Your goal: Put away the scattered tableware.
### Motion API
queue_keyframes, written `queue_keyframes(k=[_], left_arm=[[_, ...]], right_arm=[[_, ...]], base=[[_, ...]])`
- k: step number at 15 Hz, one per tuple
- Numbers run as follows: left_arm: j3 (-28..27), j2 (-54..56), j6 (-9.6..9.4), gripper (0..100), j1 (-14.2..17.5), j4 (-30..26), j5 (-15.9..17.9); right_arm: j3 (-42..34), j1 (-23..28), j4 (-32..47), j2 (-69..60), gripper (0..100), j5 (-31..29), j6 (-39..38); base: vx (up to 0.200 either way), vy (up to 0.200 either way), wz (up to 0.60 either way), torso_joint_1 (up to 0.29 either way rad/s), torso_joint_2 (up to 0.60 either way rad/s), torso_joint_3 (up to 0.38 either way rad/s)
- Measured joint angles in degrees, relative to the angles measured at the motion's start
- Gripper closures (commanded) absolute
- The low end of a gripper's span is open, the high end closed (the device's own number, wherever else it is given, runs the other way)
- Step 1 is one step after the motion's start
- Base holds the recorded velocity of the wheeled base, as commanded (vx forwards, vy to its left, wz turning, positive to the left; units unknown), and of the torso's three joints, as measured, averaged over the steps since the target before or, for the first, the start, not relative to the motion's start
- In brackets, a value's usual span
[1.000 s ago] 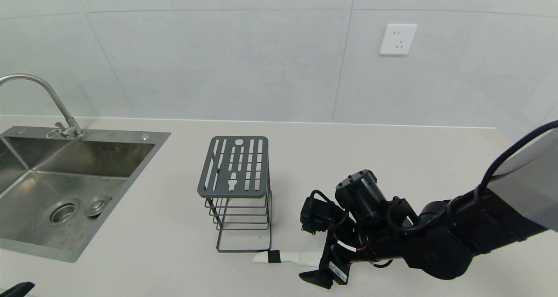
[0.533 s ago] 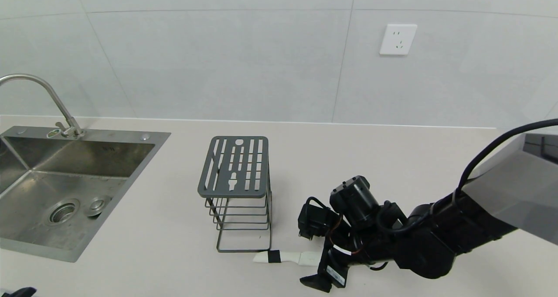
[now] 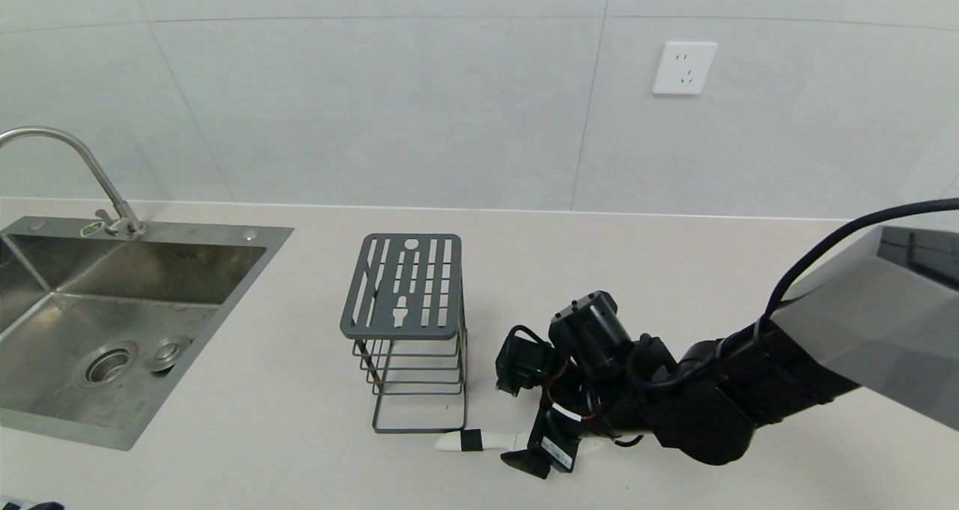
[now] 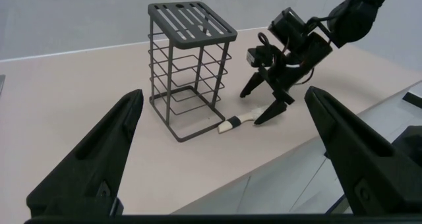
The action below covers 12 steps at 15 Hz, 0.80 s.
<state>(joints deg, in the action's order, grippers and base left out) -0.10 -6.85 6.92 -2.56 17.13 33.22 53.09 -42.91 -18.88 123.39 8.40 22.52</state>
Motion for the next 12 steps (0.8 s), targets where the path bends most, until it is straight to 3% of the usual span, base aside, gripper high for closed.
queue_keyframes(k=[5,12], left_arm=[[0.0,0.5,0.54,0,-0.2,0.0,0.0],[0.0,1.0,0.54,0,-0.5,-0.5,0.0]], right_arm=[[-0.1,0.5,-0.1,0.8,0,-3.8,-0.8],[-7.4,1.9,0.1,-3.4,0,-4.0,-0.6]], base=[[0.0,0.0,0.0,0.0,0.0,0.0],[0.0,0.0,0.0,0.0,0.0,0.0]])
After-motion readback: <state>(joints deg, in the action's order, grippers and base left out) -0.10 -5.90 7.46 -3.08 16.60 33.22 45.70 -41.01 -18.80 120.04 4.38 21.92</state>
